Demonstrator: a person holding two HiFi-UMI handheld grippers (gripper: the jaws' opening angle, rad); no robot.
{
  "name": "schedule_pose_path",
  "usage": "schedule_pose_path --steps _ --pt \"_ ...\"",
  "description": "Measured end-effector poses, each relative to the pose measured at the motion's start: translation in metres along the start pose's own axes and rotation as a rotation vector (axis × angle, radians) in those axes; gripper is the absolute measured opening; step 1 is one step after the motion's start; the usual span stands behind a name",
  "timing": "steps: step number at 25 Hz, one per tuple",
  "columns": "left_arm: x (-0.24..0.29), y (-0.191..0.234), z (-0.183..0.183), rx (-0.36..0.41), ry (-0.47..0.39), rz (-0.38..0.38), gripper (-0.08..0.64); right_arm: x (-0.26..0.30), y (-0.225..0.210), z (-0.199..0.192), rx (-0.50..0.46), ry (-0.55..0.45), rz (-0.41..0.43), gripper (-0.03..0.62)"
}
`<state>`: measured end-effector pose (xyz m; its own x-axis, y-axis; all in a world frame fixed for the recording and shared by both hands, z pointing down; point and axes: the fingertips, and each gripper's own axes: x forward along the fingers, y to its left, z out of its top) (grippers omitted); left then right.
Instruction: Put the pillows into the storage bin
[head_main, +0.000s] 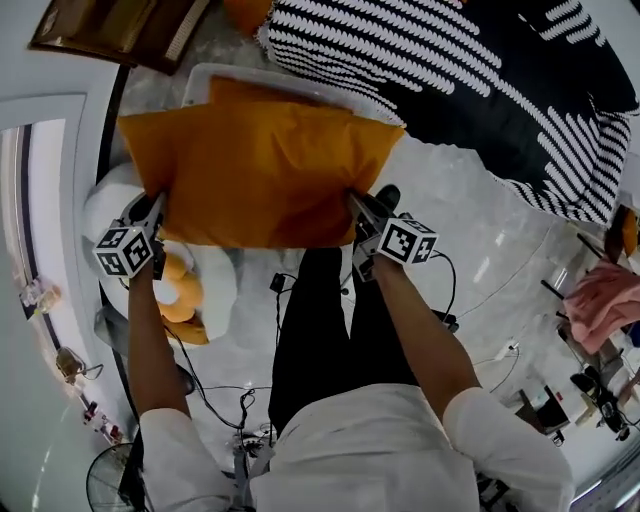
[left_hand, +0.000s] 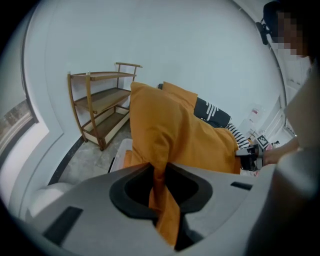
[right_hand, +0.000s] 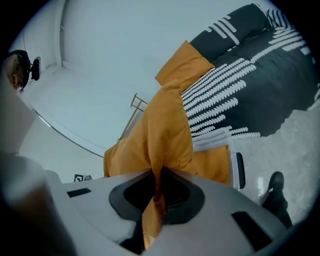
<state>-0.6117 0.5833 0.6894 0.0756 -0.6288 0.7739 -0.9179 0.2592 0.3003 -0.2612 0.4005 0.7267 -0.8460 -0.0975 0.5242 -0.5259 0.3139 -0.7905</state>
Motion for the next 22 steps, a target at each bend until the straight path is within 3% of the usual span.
schedule_pose_path --steps 9,12,15,17,19,20,22 --pt "0.062 0.023 0.002 0.058 0.026 0.014 0.078 0.037 -0.042 -0.012 0.029 -0.008 -0.052 0.04" --pt "0.078 0.028 -0.004 0.046 0.032 0.019 0.081 0.043 -0.051 -0.012 0.039 -0.028 -0.072 0.04" --pt "0.087 0.04 -0.005 0.091 0.046 0.08 0.105 0.05 -0.059 -0.017 0.026 -0.011 -0.087 0.04" --pt "0.088 0.054 0.006 0.202 0.009 0.193 0.222 0.053 -0.072 -0.021 -0.023 0.023 -0.137 0.051" --pt "0.082 0.064 0.027 0.263 -0.075 0.279 0.242 0.054 -0.084 -0.019 -0.059 0.029 -0.191 0.1" --pt "0.078 0.062 0.035 0.26 -0.113 0.287 0.258 0.054 -0.084 -0.015 -0.07 0.023 -0.2 0.167" --pt "0.073 0.044 0.043 0.245 -0.162 0.243 0.258 0.052 -0.074 -0.008 -0.108 0.012 -0.179 0.183"
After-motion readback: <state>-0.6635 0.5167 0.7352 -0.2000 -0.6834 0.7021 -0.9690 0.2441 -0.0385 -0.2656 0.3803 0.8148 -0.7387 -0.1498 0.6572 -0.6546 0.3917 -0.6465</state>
